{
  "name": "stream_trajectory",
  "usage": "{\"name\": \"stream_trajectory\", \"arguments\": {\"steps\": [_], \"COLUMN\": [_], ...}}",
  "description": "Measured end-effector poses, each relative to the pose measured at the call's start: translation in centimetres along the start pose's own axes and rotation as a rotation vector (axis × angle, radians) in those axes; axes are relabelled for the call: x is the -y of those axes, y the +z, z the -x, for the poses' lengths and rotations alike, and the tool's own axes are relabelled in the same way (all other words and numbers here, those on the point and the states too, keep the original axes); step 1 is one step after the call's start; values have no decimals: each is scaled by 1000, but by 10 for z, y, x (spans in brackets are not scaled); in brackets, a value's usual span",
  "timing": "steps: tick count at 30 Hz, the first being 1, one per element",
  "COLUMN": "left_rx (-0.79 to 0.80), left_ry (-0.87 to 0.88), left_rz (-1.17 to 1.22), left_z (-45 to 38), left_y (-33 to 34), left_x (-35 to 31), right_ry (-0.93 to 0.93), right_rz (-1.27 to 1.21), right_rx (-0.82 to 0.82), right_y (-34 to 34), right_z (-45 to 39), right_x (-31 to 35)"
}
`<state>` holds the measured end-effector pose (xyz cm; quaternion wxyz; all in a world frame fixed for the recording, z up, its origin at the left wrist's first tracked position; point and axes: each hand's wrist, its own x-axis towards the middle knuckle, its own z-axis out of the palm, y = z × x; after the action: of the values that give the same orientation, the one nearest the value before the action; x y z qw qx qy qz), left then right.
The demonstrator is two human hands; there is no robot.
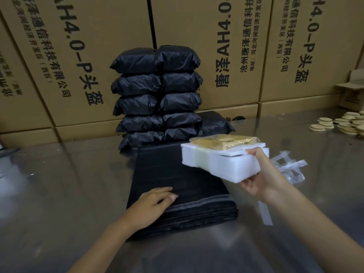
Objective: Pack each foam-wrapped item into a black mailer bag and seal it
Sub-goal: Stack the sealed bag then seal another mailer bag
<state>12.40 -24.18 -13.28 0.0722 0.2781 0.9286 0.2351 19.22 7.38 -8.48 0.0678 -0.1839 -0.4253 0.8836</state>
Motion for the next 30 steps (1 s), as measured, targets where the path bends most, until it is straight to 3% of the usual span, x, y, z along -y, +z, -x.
{"name": "stream_trajectory", "arguments": {"steps": [7,14,21,27,30], "left_rx": [-24,-87,-70,-359,-360], "left_ry": [47,135,132,180,267], "left_rz": [-239,-509,-438,-167,-271], "left_z": [7,11,18,9,2], "left_y": [-15,-23,-27,-18,-14], "left_x": [16,-2,13,12,2], "right_ry": [150,64,50,23,-3], "right_rz": [311,222,94,-8,-25], "right_rx": [112,99,94,110,131], "right_y": [-23,-17,-31,-38,-35], "right_z": [3,-1,2,12,19], "right_x": [-13,-23,-28,-25,-21]}}
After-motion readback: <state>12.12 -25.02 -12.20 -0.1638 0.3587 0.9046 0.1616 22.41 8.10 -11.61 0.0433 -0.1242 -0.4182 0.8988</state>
